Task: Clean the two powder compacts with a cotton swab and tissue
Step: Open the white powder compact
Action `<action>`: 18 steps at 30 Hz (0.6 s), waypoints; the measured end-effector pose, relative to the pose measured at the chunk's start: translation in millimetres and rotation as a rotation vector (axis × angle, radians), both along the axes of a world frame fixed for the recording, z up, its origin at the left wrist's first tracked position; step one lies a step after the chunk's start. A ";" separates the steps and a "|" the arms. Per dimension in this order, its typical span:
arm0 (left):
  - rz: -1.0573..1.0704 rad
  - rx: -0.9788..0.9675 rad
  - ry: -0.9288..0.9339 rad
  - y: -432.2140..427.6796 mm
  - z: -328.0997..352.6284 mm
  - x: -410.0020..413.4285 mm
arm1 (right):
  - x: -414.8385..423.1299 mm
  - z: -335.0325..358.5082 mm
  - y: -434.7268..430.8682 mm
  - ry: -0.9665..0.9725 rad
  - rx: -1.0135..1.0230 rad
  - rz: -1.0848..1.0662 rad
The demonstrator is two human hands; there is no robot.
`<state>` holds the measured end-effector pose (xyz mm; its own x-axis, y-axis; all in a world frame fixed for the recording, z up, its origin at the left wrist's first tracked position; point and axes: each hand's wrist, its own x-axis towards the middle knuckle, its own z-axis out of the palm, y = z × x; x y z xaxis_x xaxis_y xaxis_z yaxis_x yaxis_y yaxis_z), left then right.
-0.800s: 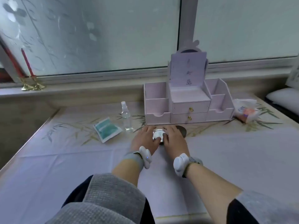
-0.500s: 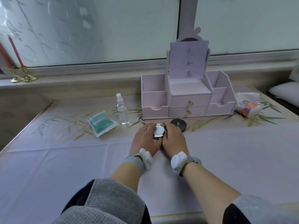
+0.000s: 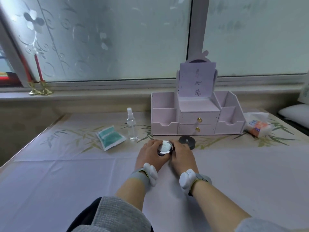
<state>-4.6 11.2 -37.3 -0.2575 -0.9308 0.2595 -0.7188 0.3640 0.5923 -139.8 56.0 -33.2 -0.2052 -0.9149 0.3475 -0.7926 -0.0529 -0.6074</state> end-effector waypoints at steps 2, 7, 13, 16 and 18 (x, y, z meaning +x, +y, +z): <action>-0.004 0.020 -0.011 1.5 0.3 0.1 | 0.4 -0.7 0.6 -0.003 0.010 -0.011; 0.013 -0.009 0.000 -1.5 -1.2 1.4 | -0.8 -2.0 -3.3 -0.004 0.038 -0.019; -0.022 -0.008 -0.043 -3.0 -2.2 0.9 | -2.4 -6.8 -7.3 -0.005 0.056 -0.022; -0.058 -0.008 -0.085 -2.2 -3.3 2.1 | -2.5 -8.4 -7.5 0.009 0.054 -0.022; -0.064 -0.026 -0.095 -1.7 -3.6 2.8 | -2.4 -7.6 -7.3 0.014 0.049 -0.017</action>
